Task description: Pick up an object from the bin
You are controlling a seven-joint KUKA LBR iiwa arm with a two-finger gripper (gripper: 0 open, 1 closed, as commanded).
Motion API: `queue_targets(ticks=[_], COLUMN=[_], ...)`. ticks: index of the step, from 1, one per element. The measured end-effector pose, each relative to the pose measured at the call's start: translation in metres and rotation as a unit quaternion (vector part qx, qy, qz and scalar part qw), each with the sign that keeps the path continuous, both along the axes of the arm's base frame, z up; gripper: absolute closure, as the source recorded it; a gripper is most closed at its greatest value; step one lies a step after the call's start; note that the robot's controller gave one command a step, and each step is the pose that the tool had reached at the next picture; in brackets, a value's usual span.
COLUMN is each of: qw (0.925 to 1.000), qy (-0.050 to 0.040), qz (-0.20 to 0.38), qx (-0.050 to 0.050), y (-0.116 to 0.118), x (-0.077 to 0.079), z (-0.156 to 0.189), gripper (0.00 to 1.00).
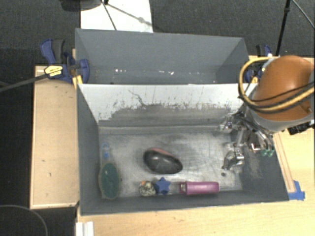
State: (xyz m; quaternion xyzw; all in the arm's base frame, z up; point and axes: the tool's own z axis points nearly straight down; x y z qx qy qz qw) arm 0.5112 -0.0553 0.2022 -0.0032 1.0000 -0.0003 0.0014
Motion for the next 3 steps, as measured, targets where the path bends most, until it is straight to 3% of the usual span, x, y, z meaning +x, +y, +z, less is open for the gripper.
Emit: queue_targets(ticks=[1, 2, 3], qw=[0.9999, 0.9997, 0.9997], qy=[-0.0106, -0.0165, -0.0137], qz=[0.002, -0.019, -0.021], qx=[0.001, 0.004, 0.003], y=[0.083, 0.155, 0.152], x=[0.005, -0.004, -0.005], z=[-0.129, -0.126, -0.126], gripper=[0.00, 0.00, 1.00])
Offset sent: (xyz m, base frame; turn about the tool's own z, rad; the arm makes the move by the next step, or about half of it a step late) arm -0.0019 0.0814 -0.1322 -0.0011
